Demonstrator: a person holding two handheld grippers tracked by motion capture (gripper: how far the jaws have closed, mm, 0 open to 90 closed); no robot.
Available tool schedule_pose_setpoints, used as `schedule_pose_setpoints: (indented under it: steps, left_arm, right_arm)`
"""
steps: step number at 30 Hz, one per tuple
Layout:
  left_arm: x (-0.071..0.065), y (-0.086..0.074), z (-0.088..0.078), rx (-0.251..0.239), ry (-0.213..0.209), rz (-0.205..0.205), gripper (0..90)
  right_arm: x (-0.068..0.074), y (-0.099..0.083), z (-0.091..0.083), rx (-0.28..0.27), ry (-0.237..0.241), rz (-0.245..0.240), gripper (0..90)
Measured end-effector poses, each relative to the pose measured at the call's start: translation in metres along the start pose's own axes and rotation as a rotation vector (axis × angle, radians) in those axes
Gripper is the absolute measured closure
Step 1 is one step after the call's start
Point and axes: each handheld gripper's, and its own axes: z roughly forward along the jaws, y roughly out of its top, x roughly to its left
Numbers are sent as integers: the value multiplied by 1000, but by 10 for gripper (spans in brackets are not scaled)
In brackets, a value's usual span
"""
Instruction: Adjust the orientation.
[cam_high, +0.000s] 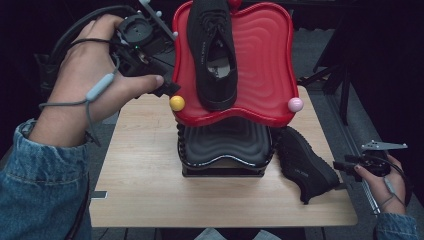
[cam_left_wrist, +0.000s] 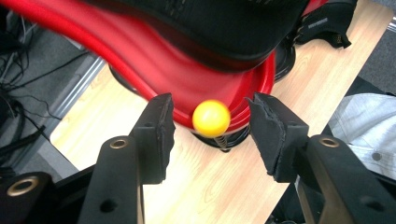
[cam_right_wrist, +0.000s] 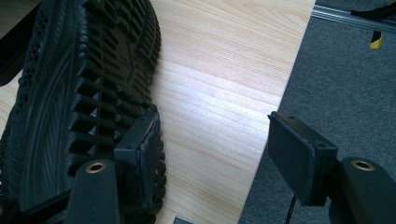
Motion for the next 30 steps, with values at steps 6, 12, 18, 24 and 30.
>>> schedule_pose_setpoints:
  steps: [6,12,18,24,30]
  left_arm:
    - [17,-22,15,22,0,-49,495]
    - [29,-36,29,37,-2,-71,482]
    - [36,-55,54,41,-4,-90,456]
    - [39,-76,81,38,-17,-119,431]
    - [45,-100,105,53,-25,-135,412]
  right_arm:
    - [0,0,2,5,0,-4,364]
    - [0,-1,2,7,0,0,363]
    - [0,-1,2,8,1,-3,361]
    - [-1,-1,1,7,0,4,360]
    - [0,-1,2,17,0,1,360]
